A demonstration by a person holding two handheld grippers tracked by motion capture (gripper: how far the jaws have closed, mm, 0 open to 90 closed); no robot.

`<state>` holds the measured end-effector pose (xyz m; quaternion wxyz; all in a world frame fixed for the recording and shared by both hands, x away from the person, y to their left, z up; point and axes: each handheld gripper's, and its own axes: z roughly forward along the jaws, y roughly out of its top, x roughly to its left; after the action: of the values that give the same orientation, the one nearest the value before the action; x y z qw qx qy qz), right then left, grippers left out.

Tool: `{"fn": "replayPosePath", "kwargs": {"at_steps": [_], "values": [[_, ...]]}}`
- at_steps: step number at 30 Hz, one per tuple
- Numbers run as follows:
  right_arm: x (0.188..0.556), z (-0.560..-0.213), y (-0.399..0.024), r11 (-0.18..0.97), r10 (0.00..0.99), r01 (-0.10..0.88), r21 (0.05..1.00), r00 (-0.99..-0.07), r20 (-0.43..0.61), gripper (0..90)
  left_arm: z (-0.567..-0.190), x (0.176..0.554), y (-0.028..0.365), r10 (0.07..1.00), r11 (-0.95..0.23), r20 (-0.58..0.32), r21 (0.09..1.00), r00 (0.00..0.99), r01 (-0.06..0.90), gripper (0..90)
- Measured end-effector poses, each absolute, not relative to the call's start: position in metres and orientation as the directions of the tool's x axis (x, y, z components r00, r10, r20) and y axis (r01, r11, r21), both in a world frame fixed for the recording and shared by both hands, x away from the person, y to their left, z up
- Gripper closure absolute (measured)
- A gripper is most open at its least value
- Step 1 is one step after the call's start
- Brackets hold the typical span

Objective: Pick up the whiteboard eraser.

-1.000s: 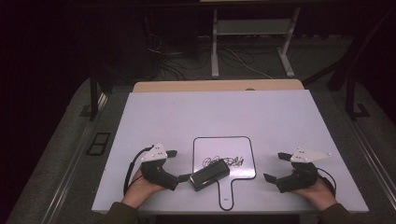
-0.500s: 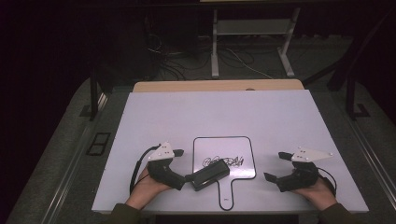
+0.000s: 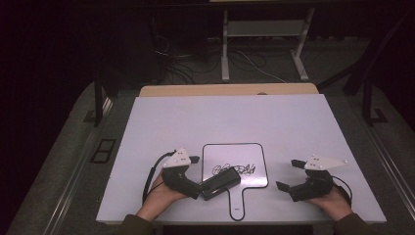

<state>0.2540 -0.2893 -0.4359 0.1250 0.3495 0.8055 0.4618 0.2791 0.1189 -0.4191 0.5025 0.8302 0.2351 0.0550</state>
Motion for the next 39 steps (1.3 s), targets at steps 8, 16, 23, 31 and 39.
{"fn": "replayPosePath", "kwargs": {"at_steps": [8, 16, 23, 31, 39], "values": [[0.254, -0.436, -0.289, 0.332, 0.68, 0.447, 0.831, -0.723, 0.118, 0.0, -0.418, 0.281, 0.104, 0.431, -0.404, -0.135, 0.855, 0.892, 0.324, 0.0], [0.254, -0.436, -0.289, 0.329, 0.682, 0.45, 0.83, -0.722, 0.12, 0.0, -0.419, 0.283, 0.09, 0.413, -0.414, -0.133, 0.854, 0.901, 0.316, 0.0], [0.254, -0.436, -0.289, 0.328, 0.683, 0.452, 0.83, -0.72, 0.123, 0.0, -0.421, 0.287, 0.079, 0.406, -0.418, -0.136, 0.851, 0.903, 0.317, 0.0], [0.254, -0.436, -0.289, 0.328, 0.683, 0.453, 0.829, -0.72, 0.123, 0.0, -0.423, 0.291, 0.064, 0.396, -0.446, -0.125, 0.84, 0.91, 0.31, 0.0], [0.254, -0.436, -0.289, 0.332, 0.681, 0.452, 0.828, -0.722, 0.121, 0.0, -0.425, 0.288, 0.062, 0.407, -0.501, -0.099, 0.807, 0.908, 0.312, 8.7]]}}
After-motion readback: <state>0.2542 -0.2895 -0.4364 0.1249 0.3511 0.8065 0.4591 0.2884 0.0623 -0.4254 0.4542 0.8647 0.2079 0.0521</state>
